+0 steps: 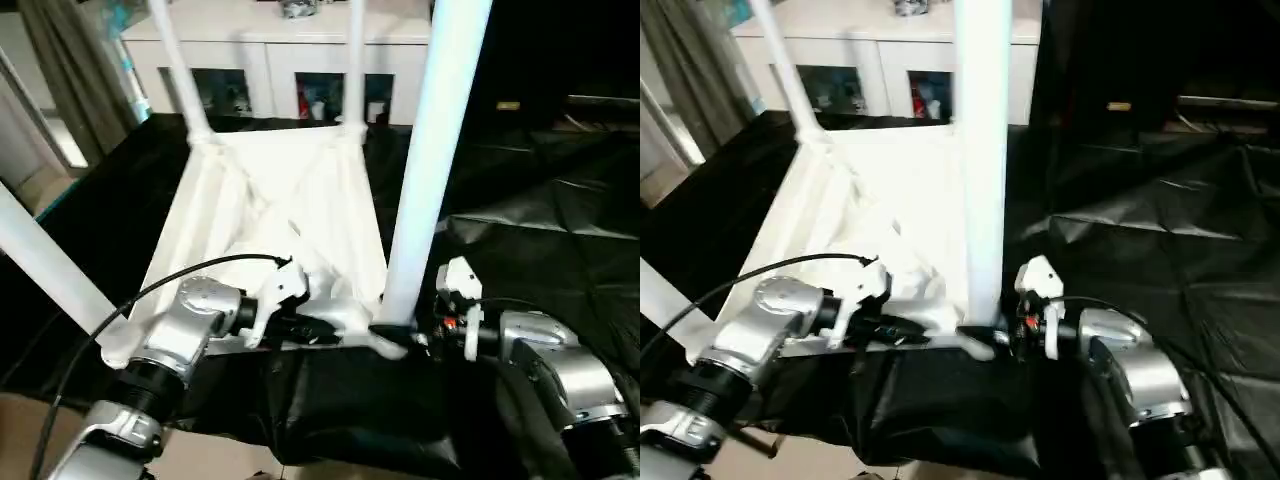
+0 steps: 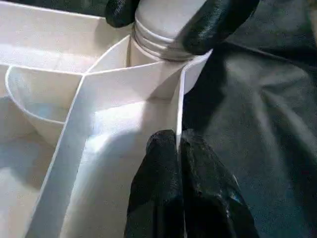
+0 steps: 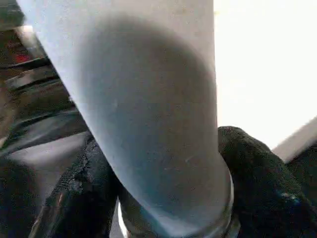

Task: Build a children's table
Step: Rotate leg to tighten

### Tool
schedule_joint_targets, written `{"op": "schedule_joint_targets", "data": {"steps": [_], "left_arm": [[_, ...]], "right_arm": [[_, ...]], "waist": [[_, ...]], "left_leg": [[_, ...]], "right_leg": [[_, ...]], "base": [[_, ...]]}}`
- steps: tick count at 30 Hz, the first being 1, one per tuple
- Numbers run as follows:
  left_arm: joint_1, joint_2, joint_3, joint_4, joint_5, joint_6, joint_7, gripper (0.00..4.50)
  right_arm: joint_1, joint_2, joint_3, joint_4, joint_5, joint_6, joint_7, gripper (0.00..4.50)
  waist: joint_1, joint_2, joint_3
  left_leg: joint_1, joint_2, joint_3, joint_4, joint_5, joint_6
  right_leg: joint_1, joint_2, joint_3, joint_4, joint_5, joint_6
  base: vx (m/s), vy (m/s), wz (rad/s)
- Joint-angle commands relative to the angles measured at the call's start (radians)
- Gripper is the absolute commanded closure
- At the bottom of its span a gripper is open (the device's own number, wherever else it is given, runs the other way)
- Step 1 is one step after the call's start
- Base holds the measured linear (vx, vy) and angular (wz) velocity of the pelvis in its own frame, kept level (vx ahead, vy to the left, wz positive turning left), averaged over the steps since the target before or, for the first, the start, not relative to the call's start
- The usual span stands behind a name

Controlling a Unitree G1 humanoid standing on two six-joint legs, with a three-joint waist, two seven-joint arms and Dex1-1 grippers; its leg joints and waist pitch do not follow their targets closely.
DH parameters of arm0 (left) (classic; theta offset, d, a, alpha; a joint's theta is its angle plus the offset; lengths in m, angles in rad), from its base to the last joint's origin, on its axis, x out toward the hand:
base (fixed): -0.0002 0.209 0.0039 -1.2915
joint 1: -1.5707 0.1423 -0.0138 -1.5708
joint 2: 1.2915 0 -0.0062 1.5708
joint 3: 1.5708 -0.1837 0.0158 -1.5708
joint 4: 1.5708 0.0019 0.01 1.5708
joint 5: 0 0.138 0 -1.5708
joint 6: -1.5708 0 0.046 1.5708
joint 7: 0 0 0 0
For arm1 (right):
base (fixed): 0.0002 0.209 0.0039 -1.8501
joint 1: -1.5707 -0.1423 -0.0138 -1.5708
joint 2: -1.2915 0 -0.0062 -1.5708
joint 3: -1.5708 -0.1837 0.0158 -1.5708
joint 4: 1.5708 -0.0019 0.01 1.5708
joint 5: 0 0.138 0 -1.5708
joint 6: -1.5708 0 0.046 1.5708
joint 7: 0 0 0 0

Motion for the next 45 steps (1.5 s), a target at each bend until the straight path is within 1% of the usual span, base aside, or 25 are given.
{"op": "schedule_joint_targets", "data": {"steps": [1,2,3,5,8,12,13,16,19,21,22,23,25,27,28,29,30,34,35,37,38,40,41,42,45], "left_arm": [[-0.049,-0.071,0.05,0.046,-0.02,-0.031,0.125,4.5],[-0.065,-0.092,0.058,0.076,-0.007,-0.035,0.184,4.5],[-0.085,-0.119,0.064,0.108,0.007,-0.034,0.254,4.5],[-0.117,-0.164,0.079,0.154,0.023,-0.028,0.373,4.5],[-0.141,-0.209,0.099,0.182,0.023,-0.022,0.469,4.5],[-0.157,-0.238,0.101,0.201,0.03,-0.045,0.489,4.5],[-0.155,-0.237,0.094,0.199,0.034,-0.053,0.475,4.5],[-0.149,-0.225,0.077,0.192,0.031,-0.078,0.411,4.5],[-0.124,-0.178,0.048,0.153,0.016,-0.075,0.292,4.5],[-0.116,-0.16,0.039,0.142,0.012,-0.081,0.253,4.5],[-0.106,-0.138,0.034,0.128,-0.001,-0.078,0.199,4.5],[-0.102,-0.125,0.029,0.12,-0.009,-0.082,0.165,4.5],[-0.098,-0.113,0.024,0.112,-0.016,-0.086,0.131,4.5],[-0.087,-0.085,0.017,0.093,-0.033,-0.086,0.048,4.5],[-0.083,-0.074,0.015,0.086,-0.041,-0.08,0.017,4.5],[-0.083,-0.072,0.015,0.084,-0.043,-0.078,0.009,4.5],[-0.076,-0.055,0.013,0.07,-0.058,-0.062,-0.045,4.5],[-0.065,-0.025,0.012,0.045,-0.085,-0.04,-0.12,4.5],[-0.063,-0.021,0.012,0.042,-0.089,-0.037,-0.132,4.5],[-0.061,-0.017,0.012,0.042,-0.088,-0.036,-0.142,4.5],[-0.059,-0.016,0.012,0.041,-0.087,-0.035,-0.146,4.5],[-0.057,-0.013,0.015,0.037,-0.086,-0.034,-0.151,4.5],[-0.054,-0.011,0.017,0.031,-0.088,-0.03,-0.15,4.5],[-0.054,-0.011,0.017,0.031,-0.088,-0.029,-0.15,4.5],[-0.046,-0.002,0.019,0.019,-0.091,-0.023,-0.153,4.5]], "right_arm": [[-0.014,0.067,0.009,0.066,-0.065,-0.015,-0.172,1.85],[-0.024,0.094,-0.004,0.097,-0.084,-0.015,-0.248,1.85],[-0.034,0.13,-0.02,0.127,-0.096,-0.015,-0.332,1.86],[-0.054,0.19,-0.038,0.171,-0.108,-0.011,-0.45,1.86],[-0.095,0.245,-0.043,0.23,-0.131,-0.011,-0.559,1.86],[-0.147,0.301,-0.021,0.285,-0.138,-0.055,-0.538,1.86],[-0.153,0.309,-0.018,0.283,-0.128,-0.058,-0.512,1.3],[-0.167,0.309,0.008,0.27,-0.121,-0.071,-0.445,1.1],[-0.148,0.247,0.052,0.203,-0.1,-0.073,-0.307,0.71],[-0.14,0.217,0.071,0.182,-0.097,-0.077,-0.257,0.71],[-0.133,0.168,0.094,0.17,-0.109,-0.098,-0.195,0.71],[-0.131,0.146,0.092,0.169,-0.106,-0.105,-0.164,0.71],[-0.131,0.126,0.085,0.168,-0.098,-0.11,-0.134,0.71],[-0.125,0.081,0.06,0.142,-0.068,-0.109,-0.045,0.71],[-0.119,0.059,0.055,0.121,-0.055,-0.1,-0.008,0.71],[-0.117,0.053,0.054,0.116,-0.052,-0.097,0.001,0.71],[-0.105,0.011,0.05,0.08,-0.035,-0.076,0.06,0.71],[-0.086,-0.052,0.056,0.048,-0.022,-0.076,0.125,0.71],[-0.084,-0.061,0.053,0.047,-0.017,-0.076,0.14,0.71],[-0.084,-0.064,0.048,0.049,-0.013,-0.076,0.154,0.86],[-0.084,-0.064,0.047,0.049,-0.009,-0.073,0.162,0.96],[-0.081,-0.066,0.049,0.043,-0.002,-0.064,0.179,1.07],[-0.077,-0.068,0.054,0.036,0.002,-0.056,0.189,1.16],[-0.077,-0.068,0.054,0.035,0.002,-0.056,0.19,1.28],[-0.075,-0.069,0.061,0.032,0.008,-0.049,0.196,1.43]], "waist": [[-0.009,-0.023,-0.053],[-0.019,-0.025,-0.052],[-0.029,-0.033,-0.051],[-0.031,-0.03,-0.051],[-0.035,-0.035,-0.053],[-0.035,-0.03,-0.057],[-0.035,-0.032,-0.056],[-0.033,-0.029,-0.058],[-0.031,-0.027,-0.059],[-0.029,-0.026,-0.06],[-0.029,-0.021,-0.06],[-0.026,-0.014,-0.06],[-0.028,-0.019,-0.062],[-0.027,-0.008,-0.063],[-0.023,-0.011,-0.063],[-0.019,-0.007,-0.063],[-0.015,-0.011,-0.062],[-0.002,-0.01,-0.061],[0.0,-0.015,-0.06],[0.0,-0.014,-0.059],[0.001,-0.021,-0.058],[0.0,-0.02,-0.057],[0.001,-0.034,-0.058],[0.004,-0.028,-0.058],[0.006,-0.023,-0.06]], "left_leg": [[0.019,0.047,-0.025,-0.07,-0.278,0.028],[0.018,0.045,-0.028,-0.073,-0.294,0.012],[0.018,0.043,-0.03,-0.074,-0.31,0.006],[0.026,0.042,-0.03,-0.072,-0.328,0.004],[0.02,0.043,-0.029,-0.072,-0.296,0.022],[0.017,0.042,-0.028,-0.069,-0.276,0.04],[0.014,0.041,-0.027,-0.069,-0.267,0.048],[0.013,0.042,-0.026,-0.067,-0.253,0.06],[0.012,0.043,-0.027,-0.066,-0.242,0.074],[0.012,0.045,-0.026,-0.065,-0.232,0.085],[0.011,0.046,-0.027,-0.065,-0.228,0.085],[0.013,0.048,-0.026,-0.065,-0.227,0.085],[0.012,0.048,-0.024,-0.063,-0.223,0.089],[0.014,0.049,-0.024,-0.063,-0.228,0.089],[0.016,0.052,-0.023,-0.061,-0.226,0.094],[0.017,0.053,-0.022,-0.062,-0.228,0.097],[0.017,0.053,-0.021,-0.061,-0.226,0.098],[0.019,0.056,-0.021,-0.063,-0.23,0.095],[0.018,0.057,-0.023,-0.064,-0.234,0.09],[0.018,0.056,-0.022,-0.065,-0.243,0.081],[0.019,0.055,-0.022,-0.065,-0.25,0.076],[0.018,0.055,-0.023,-0.066,-0.253,0.072],[0.017,0.055,-0.022,-0.065,-0.243,0.075],[0.017,0.056,-0.024,-0.065,-0.237,0.075],[0.018,0.056,-0.023,-0.064,-0.22,0.08]], "right_leg": [[0.036,-0.052,0.029,-0.084,-0.297,-0.209],[0.036,-0.053,0.028,-0.085,-0.344,-0.197],[0.034,-0.054,0.028,-0.091,-0.392,-0.179],[0.027,-0.054,0.03,-0.095,-0.428,-0.167],[0.031,-0.052,0.031,-0.095,-0.387,-0.166],[0.034,-0.053,0.032,-0.09,-0.34,-0.177],[0.036,-0.053,0.031,-0.09,-0.325,-0.181],[0.038,-0.053,0.031,-0.087,-0.293,-0.189],[0.042,-0.053,0.029,-0.084,-0.28,-0.192],[0.044,-0.054,0.029,-0.081,-0.259,-0.201],[0.044,-0.054,0.028,-0.08,-0.251,-0.205],[0.043,-0.052,0.027,-0.079,-0.232,-0.212],[0.044,-0.05,0.026,-0.075,-0.198,-0.231],[0.046,-0.05,0.025,-0.073,-0.177,-0.247],[0.045,-0.048,0.025,-0.072,-0.161,-0.254],[0.044,-0.048,0.025,-0.071,-0.154,-0.26],[0.045,-0.048,0.026,-0.07,-0.151,-0.263],[0.042,-0.051,0.028,-0.07,-0.172,-0.261],[0.042,-0.051,0.028,-0.068,-0.19,-0.258],[0.04,-0.052,0.029,-0.073,-0.219,-0.251],[0.04,-0.053,0.029,-0.073,-0.24,-0.246],[0.039,-0.053,0.03,-0.076,-0.26,-0.236],[0.04,-0.052,0.03,-0.076,-0.254,-0.232],[0.04,-0.054,0.031,-0.073,-0.253,-0.232],[0.038,-0.053,0.03,-0.072,-0.236,-0.233]], "base": [[0.0,0.0,0.0],[0.0,0.0,0.0],[0.0,0.0,0.0],[0.0,0.0,0.0],[0.0,0.0,0.0],[0.0,0.0,0.0],[0.0,0.0,0.0],[0.0,0.0,0.0],[0.0,0.0,0.0],[0.0,0.0,0.0],[0.0,0.0,0.0],[0.0,0.0,0.0],[0.0,0.0,0.0],[0.0,0.0,0.0],[0.0,0.0,0.0],[0.0,0.0,0.0],[0.0,0.0,0.0],[0.0,0.0,0.0],[0.0,0.0,0.0],[0.0,0.0,0.0],[0.0,0.0,0.0],[0.0,0.0,0.0],[0.0,0.0,0.0],[0.0,0.0,0.0],[0.0,0.0,0.0]]}}
